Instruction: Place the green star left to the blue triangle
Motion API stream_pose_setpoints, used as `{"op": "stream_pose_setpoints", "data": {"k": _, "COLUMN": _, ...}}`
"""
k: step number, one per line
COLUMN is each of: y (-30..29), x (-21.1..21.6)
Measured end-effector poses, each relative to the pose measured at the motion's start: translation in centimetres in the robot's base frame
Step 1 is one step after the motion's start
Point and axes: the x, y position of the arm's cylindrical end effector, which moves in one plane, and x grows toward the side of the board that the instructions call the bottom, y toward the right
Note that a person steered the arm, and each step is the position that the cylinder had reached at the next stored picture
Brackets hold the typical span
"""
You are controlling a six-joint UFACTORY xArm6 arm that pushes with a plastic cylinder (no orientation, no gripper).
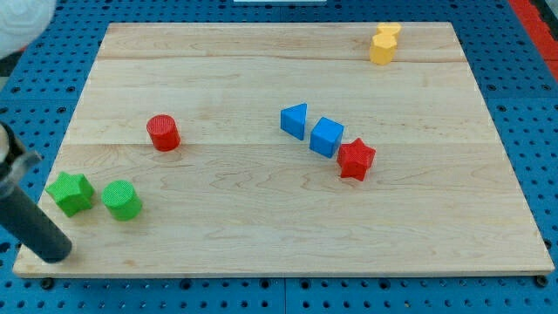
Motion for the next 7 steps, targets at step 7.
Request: {"op": "stream_pose_setpoints", "data": {"k": 7, "y": 0.1, "x": -10.8}}
